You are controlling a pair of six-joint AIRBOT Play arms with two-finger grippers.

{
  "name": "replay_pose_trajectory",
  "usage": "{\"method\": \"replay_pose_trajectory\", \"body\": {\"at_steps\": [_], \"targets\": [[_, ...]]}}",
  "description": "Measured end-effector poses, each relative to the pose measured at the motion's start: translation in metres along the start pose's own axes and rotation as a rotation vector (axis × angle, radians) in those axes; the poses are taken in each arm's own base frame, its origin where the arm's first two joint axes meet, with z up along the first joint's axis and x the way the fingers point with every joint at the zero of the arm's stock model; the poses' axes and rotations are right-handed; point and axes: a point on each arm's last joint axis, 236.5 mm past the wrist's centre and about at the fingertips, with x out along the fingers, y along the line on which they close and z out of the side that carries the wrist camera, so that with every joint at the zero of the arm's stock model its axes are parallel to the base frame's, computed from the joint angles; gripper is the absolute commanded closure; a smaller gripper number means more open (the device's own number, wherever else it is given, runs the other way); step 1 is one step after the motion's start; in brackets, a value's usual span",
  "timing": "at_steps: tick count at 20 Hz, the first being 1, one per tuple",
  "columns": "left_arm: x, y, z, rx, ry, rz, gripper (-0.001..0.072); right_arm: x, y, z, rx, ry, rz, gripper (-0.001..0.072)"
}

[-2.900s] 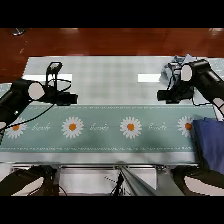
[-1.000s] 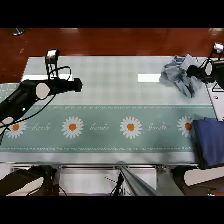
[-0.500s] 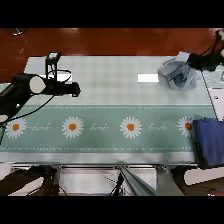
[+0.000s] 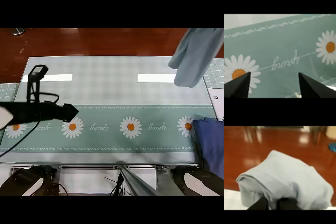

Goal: Fold the shirts.

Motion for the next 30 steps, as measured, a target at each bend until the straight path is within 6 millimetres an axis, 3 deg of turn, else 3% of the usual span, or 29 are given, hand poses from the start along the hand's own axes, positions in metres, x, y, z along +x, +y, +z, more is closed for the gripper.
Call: {"method": "replay_pose_trajectory", "body": {"at_steps": [1, 3, 6, 8, 14, 17, 18, 19, 20, 23, 25, 27, 30], "targets": [[-0.006, -0.004, -0.005, -0.004, -0.020, -0.015, 0.0003, -0.016, 0.020, 0.007, -0.019, -0.014, 0.039, 0.0683], [-0.015, -0.010, -0.010, -0.011, -0.055, -0.041, 0.0003, -0.039, 0.058, 0.000, -0.050, 0.024, 0.128, 0.0683], [-0.020, -0.013, -0.015, -0.017, -0.072, -0.057, 0.0003, -0.054, 0.119, -0.049, -0.087, 0.196, 0.297, 0.0683], [-0.020, -0.014, -0.014, -0.020, -0.085, -0.063, 0.0003, -0.051, 0.157, -0.096, -0.092, 0.330, 0.399, 0.0683], [-0.023, -0.017, 0.001, -0.029, -0.155, -0.075, 0.0003, -0.008, 0.252, -0.287, 0.022, 0.761, 0.533, 0.0682], [-0.018, -0.016, 0.002, -0.035, -0.154, -0.076, 0.0003, -0.002, 0.305, -0.357, 0.098, 0.904, 0.605, 0.0681], [-0.015, -0.016, 0.000, -0.041, -0.144, -0.080, 0.0003, 0.000, 0.319, -0.374, 0.124, 0.934, 0.617, 0.0642], [-0.012, -0.017, -0.003, -0.052, -0.130, -0.087, 0.0003, 0.001, 0.327, -0.386, 0.146, 0.959, 0.622, 0.0390], [-0.007, -0.019, -0.007, -0.068, -0.112, -0.101, 0.0003, 0.003, 0.333, -0.395, 0.167, 0.976, 0.623, 0.0066], [0.005, -0.023, -0.015, -0.108, -0.064, -0.129, 0.0003, 0.017, 0.326, -0.392, 0.210, 0.961, 0.604, 0.0092], [0.011, -0.024, -0.017, -0.122, -0.039, -0.135, 0.0003, 0.028, 0.300, -0.370, 0.203, 0.923, 0.568, 0.0093], [0.015, -0.020, -0.020, -0.122, -0.012, -0.119, 0.0003, 0.032, 0.257, -0.347, 0.165, 0.896, 0.504, 0.0092], [0.019, 0.003, -0.028, -0.143, 0.038, -0.052, 0.0003, 0.019, 0.158, -0.321, 0.061, 0.871, 0.303, 0.0092]]}}
